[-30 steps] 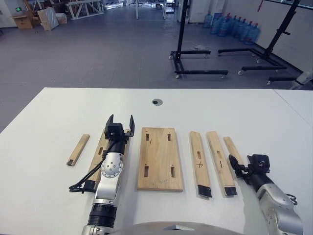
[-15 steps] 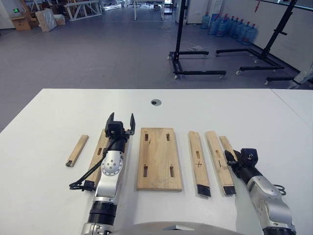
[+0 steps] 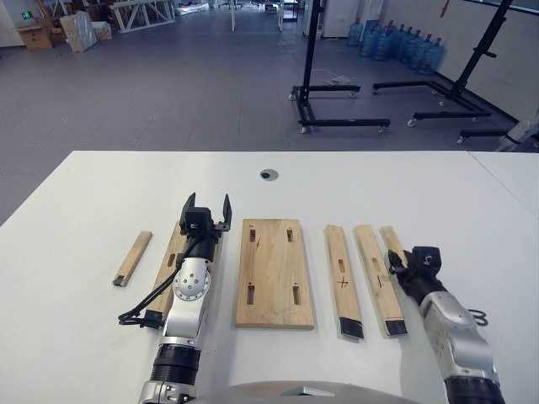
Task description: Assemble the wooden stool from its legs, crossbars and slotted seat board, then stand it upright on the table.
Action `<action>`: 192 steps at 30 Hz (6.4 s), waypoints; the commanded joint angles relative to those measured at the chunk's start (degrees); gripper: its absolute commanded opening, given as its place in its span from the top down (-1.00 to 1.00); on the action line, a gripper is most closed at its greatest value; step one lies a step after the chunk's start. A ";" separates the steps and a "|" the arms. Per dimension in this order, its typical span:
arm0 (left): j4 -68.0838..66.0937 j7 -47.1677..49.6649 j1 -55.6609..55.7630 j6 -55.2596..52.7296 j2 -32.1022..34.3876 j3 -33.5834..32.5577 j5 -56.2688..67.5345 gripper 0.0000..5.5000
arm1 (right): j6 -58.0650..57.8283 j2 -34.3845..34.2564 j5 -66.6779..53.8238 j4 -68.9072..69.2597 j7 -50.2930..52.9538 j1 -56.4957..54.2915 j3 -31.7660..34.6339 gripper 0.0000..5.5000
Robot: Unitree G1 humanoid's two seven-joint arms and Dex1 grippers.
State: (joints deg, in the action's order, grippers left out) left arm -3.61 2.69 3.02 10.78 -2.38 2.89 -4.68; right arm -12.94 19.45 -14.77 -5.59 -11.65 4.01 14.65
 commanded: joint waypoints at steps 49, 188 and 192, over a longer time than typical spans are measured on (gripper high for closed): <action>3.78 -34.34 6.59 -41.05 -0.69 -9.14 52.97 0.64 | 18.54 -6.59 4.13 -1.33 -33.33 -17.71 -28.28 0.53; 23.87 -13.10 -1.16 -28.19 17.55 -14.09 21.28 0.05 | 19.05 -15.61 5.63 -7.19 1.45 -17.30 -10.15 -0.18; 23.77 -12.40 3.30 -29.49 17.49 -17.60 24.85 0.05 | 19.23 -15.60 5.52 -7.59 1.36 -17.56 -10.04 -0.18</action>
State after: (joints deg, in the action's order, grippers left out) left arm 19.98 -10.49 3.28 -17.35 15.00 -12.85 18.27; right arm 6.34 3.94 -9.45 -12.58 -10.34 -12.56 4.56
